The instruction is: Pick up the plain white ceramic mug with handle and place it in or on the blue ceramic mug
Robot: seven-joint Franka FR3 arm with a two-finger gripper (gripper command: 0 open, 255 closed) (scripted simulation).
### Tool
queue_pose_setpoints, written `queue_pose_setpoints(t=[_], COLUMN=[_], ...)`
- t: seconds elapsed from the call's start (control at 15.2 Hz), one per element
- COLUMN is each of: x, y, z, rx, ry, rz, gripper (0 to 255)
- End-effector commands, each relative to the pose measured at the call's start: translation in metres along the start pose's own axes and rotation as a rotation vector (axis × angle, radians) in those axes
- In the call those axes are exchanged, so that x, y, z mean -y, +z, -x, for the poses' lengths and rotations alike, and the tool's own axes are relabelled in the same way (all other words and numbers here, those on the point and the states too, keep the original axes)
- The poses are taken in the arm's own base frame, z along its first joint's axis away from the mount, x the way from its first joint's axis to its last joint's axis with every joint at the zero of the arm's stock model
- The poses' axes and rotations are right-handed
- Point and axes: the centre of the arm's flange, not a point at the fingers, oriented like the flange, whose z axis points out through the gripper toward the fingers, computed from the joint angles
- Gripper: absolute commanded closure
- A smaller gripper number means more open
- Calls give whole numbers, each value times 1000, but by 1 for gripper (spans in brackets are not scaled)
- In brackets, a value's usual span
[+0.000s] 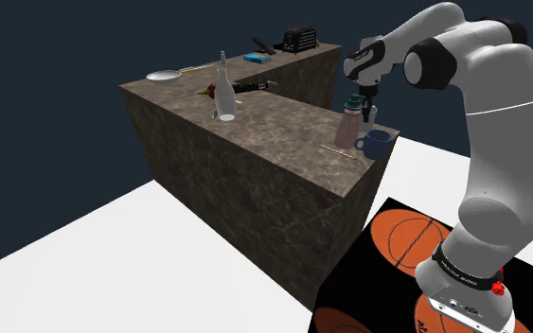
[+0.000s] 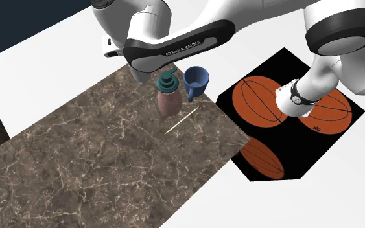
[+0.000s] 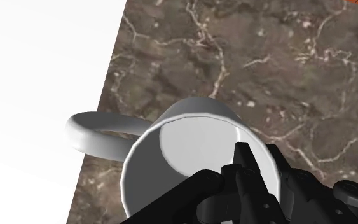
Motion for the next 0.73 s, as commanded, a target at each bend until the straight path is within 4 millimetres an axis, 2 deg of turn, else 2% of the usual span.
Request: queue_pose_setpoints(t=[0.0,0.13,0.66], x=[0,0,-1], y=[0,0,-42], z=[0,0,7], rx=[0,0,0], ry=[0,0,0], rz=[0,0,0], gripper=[255,255,255])
